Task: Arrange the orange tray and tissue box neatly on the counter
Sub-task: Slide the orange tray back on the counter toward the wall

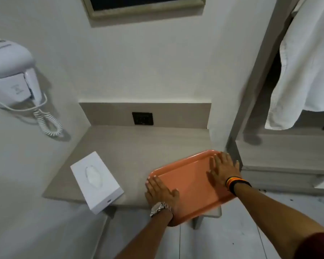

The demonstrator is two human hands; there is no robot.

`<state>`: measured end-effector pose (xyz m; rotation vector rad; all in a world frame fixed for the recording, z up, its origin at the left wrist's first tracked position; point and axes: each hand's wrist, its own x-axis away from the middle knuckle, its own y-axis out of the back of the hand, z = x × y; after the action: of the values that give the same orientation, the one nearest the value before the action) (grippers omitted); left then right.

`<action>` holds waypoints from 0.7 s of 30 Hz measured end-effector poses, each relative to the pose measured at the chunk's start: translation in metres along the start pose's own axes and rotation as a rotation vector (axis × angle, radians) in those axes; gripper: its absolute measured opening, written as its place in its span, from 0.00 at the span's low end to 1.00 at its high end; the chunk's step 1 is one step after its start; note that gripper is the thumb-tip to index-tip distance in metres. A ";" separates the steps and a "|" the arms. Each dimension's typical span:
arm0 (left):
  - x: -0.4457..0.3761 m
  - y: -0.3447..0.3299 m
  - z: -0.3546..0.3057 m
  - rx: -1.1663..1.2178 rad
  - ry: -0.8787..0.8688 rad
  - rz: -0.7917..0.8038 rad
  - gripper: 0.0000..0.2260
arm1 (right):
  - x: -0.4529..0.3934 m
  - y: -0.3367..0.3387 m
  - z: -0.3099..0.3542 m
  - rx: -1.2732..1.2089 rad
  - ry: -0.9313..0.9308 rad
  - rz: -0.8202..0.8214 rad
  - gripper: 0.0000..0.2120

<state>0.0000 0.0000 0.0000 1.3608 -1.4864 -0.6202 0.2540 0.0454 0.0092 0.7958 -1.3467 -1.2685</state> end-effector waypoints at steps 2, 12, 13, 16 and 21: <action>0.001 0.001 -0.009 0.095 0.122 0.052 0.46 | -0.003 0.000 -0.012 -0.075 -0.099 0.002 0.37; -0.012 0.017 -0.019 0.407 0.347 0.009 0.40 | -0.008 -0.007 -0.026 -0.376 -0.148 0.005 0.30; -0.016 0.021 -0.015 0.410 0.333 -0.025 0.39 | -0.009 -0.006 -0.025 -0.396 -0.149 0.002 0.30; -0.037 0.043 -0.003 0.429 0.293 -0.082 0.38 | -0.011 0.001 -0.016 -0.507 -0.156 -0.003 0.29; -0.085 0.093 0.002 0.448 0.242 -0.138 0.37 | -0.018 0.012 0.020 -0.701 -0.173 -0.053 0.30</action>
<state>-0.0528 0.1016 0.0530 1.8226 -1.3887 -0.1957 0.2407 0.0697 0.0195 0.2334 -0.9045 -1.7345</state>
